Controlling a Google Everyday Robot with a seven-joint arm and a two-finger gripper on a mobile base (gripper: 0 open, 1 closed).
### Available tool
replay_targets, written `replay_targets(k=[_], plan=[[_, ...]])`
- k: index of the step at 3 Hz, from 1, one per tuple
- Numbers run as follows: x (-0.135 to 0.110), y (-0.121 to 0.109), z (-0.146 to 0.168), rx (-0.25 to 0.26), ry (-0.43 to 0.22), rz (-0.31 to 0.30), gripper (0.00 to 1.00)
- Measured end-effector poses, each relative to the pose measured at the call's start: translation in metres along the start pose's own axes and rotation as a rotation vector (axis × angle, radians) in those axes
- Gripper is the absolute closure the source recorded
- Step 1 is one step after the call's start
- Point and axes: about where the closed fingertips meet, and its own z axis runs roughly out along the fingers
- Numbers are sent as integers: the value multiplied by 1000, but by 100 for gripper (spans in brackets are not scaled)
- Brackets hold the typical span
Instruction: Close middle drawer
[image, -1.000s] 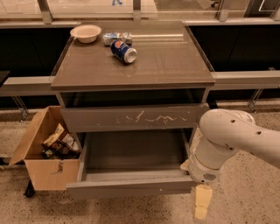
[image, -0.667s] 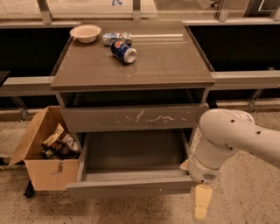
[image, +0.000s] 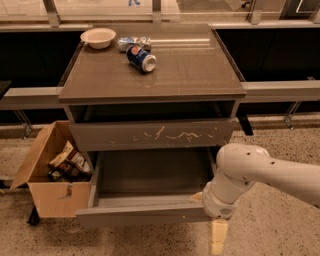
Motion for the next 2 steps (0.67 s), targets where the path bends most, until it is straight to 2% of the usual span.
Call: replay_targets(k=[1,2], plan=[[5,-7,35,-9,-48,-53,18],[12,-12,63,-23,-84,-77,42]])
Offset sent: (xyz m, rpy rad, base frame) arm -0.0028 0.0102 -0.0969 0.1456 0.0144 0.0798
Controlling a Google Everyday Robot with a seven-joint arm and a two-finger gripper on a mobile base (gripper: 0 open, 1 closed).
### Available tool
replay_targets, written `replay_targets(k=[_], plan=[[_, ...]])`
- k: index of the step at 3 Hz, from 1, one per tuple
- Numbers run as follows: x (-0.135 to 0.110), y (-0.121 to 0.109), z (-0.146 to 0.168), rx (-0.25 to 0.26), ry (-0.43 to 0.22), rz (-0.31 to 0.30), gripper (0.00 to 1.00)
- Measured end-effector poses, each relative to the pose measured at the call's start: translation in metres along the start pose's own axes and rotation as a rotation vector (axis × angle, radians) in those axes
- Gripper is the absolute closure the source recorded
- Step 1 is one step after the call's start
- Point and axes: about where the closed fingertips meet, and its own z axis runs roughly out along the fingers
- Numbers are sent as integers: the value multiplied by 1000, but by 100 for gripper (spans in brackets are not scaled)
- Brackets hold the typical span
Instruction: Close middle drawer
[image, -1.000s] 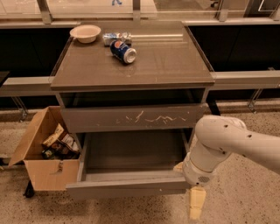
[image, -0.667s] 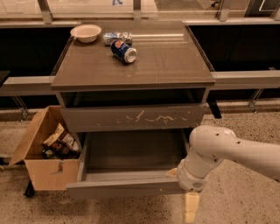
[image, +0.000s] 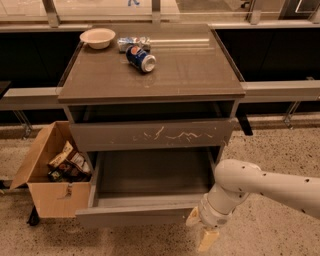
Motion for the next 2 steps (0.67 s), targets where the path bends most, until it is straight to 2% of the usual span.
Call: replay_targets(k=[1,2], plan=[[9,-12,30,-21,-28,3,65],[11,-12,39,-34,-38,7,87]])
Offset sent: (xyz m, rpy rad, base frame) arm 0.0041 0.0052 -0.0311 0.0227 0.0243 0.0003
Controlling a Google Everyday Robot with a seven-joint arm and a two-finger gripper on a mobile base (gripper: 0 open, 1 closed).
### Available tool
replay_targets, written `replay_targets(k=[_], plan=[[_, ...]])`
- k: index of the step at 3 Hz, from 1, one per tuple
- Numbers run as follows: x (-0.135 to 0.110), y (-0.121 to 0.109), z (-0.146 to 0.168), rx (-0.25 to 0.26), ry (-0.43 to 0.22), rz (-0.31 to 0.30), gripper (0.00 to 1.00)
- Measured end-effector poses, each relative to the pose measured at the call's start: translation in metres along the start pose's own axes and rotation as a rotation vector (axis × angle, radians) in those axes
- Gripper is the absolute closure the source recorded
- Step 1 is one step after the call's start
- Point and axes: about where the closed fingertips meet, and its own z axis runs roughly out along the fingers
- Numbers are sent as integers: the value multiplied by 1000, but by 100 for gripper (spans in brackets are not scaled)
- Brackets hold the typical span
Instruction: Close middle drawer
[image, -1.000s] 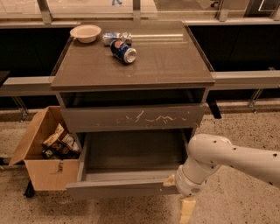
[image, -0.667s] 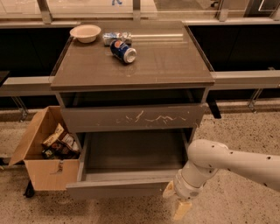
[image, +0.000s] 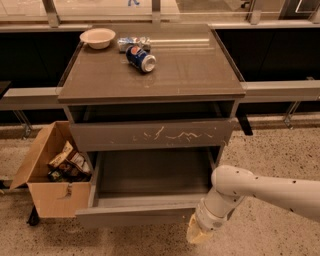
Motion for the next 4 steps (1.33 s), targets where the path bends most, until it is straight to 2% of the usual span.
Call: replay_targets(k=[1,2,3,4], plan=[[0,0,0,0,0,0,100],[0,0,0,0,0,0,100],[5,-11,0,49,5,-28,100],[22,-38,0,159,38,-94,100]])
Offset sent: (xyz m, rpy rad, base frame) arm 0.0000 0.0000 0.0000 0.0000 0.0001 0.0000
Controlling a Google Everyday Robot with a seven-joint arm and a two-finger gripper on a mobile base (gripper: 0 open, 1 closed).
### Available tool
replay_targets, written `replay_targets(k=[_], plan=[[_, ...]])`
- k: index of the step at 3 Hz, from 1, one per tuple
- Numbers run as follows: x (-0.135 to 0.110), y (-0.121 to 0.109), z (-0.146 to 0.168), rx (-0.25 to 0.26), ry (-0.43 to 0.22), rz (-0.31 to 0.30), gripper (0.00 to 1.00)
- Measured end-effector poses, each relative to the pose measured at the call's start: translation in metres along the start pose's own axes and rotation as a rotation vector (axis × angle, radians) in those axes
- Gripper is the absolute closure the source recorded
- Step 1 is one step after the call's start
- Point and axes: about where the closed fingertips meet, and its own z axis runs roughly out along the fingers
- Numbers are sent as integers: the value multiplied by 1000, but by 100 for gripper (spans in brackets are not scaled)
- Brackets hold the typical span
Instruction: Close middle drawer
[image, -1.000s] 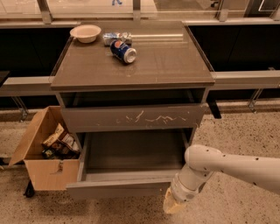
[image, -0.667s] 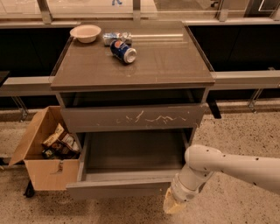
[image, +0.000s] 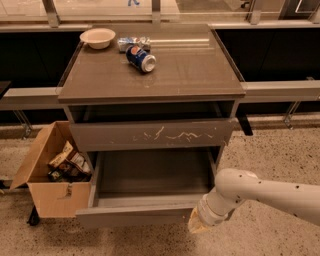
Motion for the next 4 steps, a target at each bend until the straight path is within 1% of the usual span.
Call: replay_targets(k=[1,2,3,4], plan=[[18,-28,7,103,61,-40,100],[26,-45,12,149,86,-46,100],[26,-45,13,149,86,-46,82],[26,-45,13,149,86,-46,59]])
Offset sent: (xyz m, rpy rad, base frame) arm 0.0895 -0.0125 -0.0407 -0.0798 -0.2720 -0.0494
